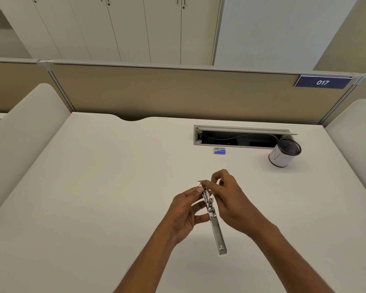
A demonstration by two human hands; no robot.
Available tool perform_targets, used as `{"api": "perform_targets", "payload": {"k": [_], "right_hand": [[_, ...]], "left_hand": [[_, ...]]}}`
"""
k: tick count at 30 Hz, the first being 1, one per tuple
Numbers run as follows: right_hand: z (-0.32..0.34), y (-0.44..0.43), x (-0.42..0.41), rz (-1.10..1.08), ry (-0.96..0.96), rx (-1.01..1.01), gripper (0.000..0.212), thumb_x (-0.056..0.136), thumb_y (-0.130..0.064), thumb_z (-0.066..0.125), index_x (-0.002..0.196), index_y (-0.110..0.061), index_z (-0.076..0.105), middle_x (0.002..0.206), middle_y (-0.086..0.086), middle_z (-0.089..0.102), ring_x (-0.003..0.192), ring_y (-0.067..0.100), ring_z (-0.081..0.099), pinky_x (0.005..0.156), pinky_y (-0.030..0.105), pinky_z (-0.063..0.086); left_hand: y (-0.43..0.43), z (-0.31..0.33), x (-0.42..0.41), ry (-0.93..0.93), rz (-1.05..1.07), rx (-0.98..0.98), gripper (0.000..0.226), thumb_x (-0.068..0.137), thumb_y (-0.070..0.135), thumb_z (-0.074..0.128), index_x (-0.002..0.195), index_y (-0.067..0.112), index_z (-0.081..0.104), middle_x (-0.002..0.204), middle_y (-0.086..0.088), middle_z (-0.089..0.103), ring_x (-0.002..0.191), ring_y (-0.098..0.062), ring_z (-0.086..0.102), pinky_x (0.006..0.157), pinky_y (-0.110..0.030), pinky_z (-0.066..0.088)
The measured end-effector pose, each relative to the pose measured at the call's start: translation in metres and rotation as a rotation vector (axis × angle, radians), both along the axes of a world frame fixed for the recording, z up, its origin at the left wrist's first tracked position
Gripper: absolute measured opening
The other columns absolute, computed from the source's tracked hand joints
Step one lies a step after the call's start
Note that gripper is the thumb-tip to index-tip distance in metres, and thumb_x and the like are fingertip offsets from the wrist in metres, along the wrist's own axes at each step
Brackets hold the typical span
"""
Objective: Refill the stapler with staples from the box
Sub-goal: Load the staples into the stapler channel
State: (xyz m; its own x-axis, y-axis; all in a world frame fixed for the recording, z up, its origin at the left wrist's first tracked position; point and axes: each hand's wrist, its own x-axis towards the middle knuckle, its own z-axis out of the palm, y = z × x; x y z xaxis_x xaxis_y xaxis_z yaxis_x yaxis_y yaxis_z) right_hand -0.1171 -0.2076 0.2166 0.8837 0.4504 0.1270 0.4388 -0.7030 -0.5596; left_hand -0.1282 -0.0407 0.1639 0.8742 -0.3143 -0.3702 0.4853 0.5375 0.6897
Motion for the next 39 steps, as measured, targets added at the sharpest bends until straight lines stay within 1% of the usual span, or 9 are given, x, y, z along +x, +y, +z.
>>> {"api": "perform_targets", "payload": {"k": [5,7,11,13,17,22,25,29,39], "right_hand": [[-0.005,0.0,0.001,0.032,-0.047,-0.071,0.053,0.097,-0.001,0.048,0.142,-0.028,0.053,0.126,-0.003,0.041,0.098,0.014,0.044,0.08,0.029,0.052],[-0.007,0.001,0.002,0.031,-0.058,-0.043,0.052,0.098,-0.001,0.049,0.142,-0.028,0.053,0.129,-0.004,0.043,0.097,0.013,0.048,0.08,0.027,0.053],[-0.007,0.005,0.006,-0.157,0.064,0.389,0.035,0.099,-0.011,0.062,0.131,-0.024,0.067,0.117,-0.006,0.059,0.094,0.012,0.065,0.071,0.022,0.058],[-0.005,0.006,0.01,-0.245,0.147,0.472,0.032,0.094,-0.014,0.07,0.124,-0.025,0.071,0.113,-0.009,0.066,0.093,0.009,0.068,0.069,0.022,0.059],[-0.005,0.009,0.015,-0.294,0.262,0.46,0.025,0.088,-0.014,0.074,0.11,-0.025,0.076,0.108,-0.013,0.073,0.09,0.005,0.071,0.073,0.022,0.06],[-0.007,0.013,0.016,-0.357,0.281,0.476,0.017,0.084,-0.016,0.076,0.097,-0.027,0.079,0.098,-0.014,0.077,0.084,0.005,0.072,0.072,0.024,0.062],[-0.008,0.014,0.016,-0.364,0.306,0.494,0.016,0.085,-0.019,0.077,0.098,-0.026,0.08,0.098,-0.013,0.078,0.085,0.007,0.073,0.077,0.022,0.06],[-0.006,0.014,0.015,-0.368,0.33,0.504,0.016,0.086,-0.018,0.076,0.101,-0.024,0.08,0.099,-0.01,0.079,0.088,0.01,0.074,0.081,0.024,0.06],[-0.001,0.018,0.017,-0.408,0.327,0.452,0.008,0.077,-0.019,0.079,0.082,-0.025,0.079,0.078,-0.01,0.078,0.067,0.007,0.073,0.059,0.017,0.055]], "left_hand": [[0.002,0.002,0.0,-0.004,0.004,-0.013,0.037,0.085,0.037,0.081,0.113,0.013,0.08,0.099,-0.001,0.077,0.091,-0.017,0.074,0.067,-0.036,0.064],[0.004,0.003,0.0,-0.012,-0.001,-0.008,0.037,0.085,0.037,0.08,0.113,0.013,0.08,0.099,0.0,0.077,0.091,-0.016,0.074,0.068,-0.037,0.064],[0.005,0.005,0.001,-0.032,-0.021,0.028,0.037,0.087,0.038,0.078,0.115,0.013,0.08,0.102,0.001,0.076,0.09,-0.014,0.072,0.071,-0.038,0.064],[0.005,0.005,0.001,-0.026,-0.021,0.039,0.036,0.088,0.037,0.078,0.115,0.013,0.08,0.101,0.001,0.076,0.089,-0.014,0.072,0.07,-0.038,0.063],[0.002,0.005,0.001,-0.008,-0.019,0.048,0.037,0.094,0.033,0.074,0.12,0.007,0.076,0.11,-0.006,0.074,0.091,-0.017,0.072,0.065,-0.037,0.062],[0.004,0.003,0.0,-0.001,-0.015,0.051,0.037,0.093,0.034,0.075,0.121,0.009,0.076,0.107,-0.004,0.075,0.09,-0.017,0.072,0.066,-0.037,0.063],[0.006,0.003,0.0,-0.006,-0.011,0.049,0.038,0.093,0.034,0.075,0.121,0.009,0.076,0.099,-0.001,0.075,0.086,-0.016,0.072,0.065,-0.036,0.062],[0.007,0.003,0.0,-0.013,-0.012,0.048,0.038,0.092,0.035,0.075,0.119,0.009,0.077,0.097,-0.001,0.075,0.086,-0.015,0.072,0.064,-0.035,0.062],[0.004,0.003,-0.004,-0.009,-0.026,0.064,0.035,0.094,0.034,0.074,0.119,0.01,0.077,0.099,-0.001,0.075,0.088,-0.015,0.072,0.066,-0.037,0.063]]}}
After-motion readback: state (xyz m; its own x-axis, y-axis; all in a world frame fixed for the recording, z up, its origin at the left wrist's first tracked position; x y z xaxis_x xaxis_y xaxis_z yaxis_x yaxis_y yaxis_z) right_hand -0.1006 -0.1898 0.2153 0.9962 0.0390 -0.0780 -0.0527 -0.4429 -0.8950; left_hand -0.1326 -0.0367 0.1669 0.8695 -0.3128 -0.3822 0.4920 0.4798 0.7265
